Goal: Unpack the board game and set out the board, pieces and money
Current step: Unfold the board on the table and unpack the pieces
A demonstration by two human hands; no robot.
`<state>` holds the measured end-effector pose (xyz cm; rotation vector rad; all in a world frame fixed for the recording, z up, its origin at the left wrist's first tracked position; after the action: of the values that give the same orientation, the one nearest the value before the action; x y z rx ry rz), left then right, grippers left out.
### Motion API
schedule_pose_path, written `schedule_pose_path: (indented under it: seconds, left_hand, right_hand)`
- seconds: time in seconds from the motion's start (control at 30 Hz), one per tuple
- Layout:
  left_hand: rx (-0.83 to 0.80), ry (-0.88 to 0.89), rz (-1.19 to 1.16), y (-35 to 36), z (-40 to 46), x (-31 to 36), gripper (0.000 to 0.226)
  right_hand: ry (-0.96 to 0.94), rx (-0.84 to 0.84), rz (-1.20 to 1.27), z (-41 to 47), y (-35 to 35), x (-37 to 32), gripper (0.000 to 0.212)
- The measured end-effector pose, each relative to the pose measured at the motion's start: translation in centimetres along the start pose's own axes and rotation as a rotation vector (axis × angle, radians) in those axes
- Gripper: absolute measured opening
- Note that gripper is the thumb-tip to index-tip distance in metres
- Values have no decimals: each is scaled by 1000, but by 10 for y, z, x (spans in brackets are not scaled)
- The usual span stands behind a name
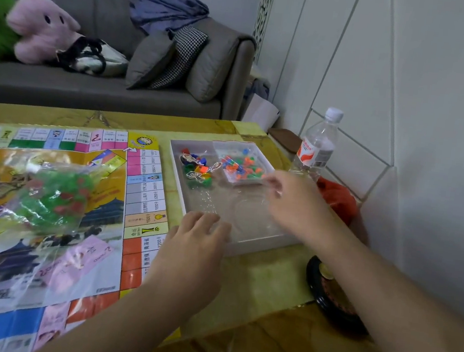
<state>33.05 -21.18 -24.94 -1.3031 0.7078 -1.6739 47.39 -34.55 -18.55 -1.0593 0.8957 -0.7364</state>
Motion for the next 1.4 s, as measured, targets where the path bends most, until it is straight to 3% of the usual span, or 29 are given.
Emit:
schedule_pose_path:
  seconds: [0.17, 0.37, 0.53, 0.63, 0.7, 0.77, 0.83, 1.0, 1.17, 1.23, 1.33, 1.4]
  left_hand:
    - [29, 33, -11, -6, -2, -2, 38]
    - [3, 38, -44, -11, -4, -7, 37]
    - [-31, -17, -135, -15, -1, -11, 45]
    - [82, -203, -479, -38, 4, -13, 40]
    - [138, -450, -964, -52, 7, -17, 38]
    - [112, -650, -1489, -61, 9, -18, 43]
    - [61, -674, -1638, -72, 5, -20, 48]
    - [310, -684, -1195, -114, -18, -58, 11]
    - [506, -683, -772, -190, -52, -118, 5]
    - [438, -770, -529, -207, -60, -154, 31]
    - [172, -879, -52, -202, -65, -178, 82]
    - [159, -770, 174, -192, -60, -162, 87]
  right_hand:
    - [90, -146, -174, 79, 55, -32, 35]
    - [218, 62, -184, 94, 59, -21, 23]
    - [250, 204, -18, 79, 35, -22, 9]
    - [179, 324, 146, 54, 5, -41, 9]
    - [37, 389, 188, 19, -15, -66, 10]
    - [-139, 349, 172, -30, -21, -99, 10]
    - [-306, 271, 104, -77, -14, -128, 11]
    - [-584, 116, 20, -126, 4, -165, 34]
    - [-516, 36, 76, -124, 14, -160, 31]
    - [-463, 8, 65, -113, 21, -155, 26]
    - [-315, -46, 67, -85, 30, -146, 24]
    - [-214, -56, 83, -62, 33, -139, 26]
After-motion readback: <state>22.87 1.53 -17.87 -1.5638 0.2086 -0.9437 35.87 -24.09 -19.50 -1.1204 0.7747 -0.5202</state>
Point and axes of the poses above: each hand's wrist, its own z-axis towards the middle knuckle, its own y-axis out of the palm, x = y × z, the point moved 5 cm from there along z, towards the middle knuckle, and after that the axes turned 10 degrees about -z, right-handed, at the moved point
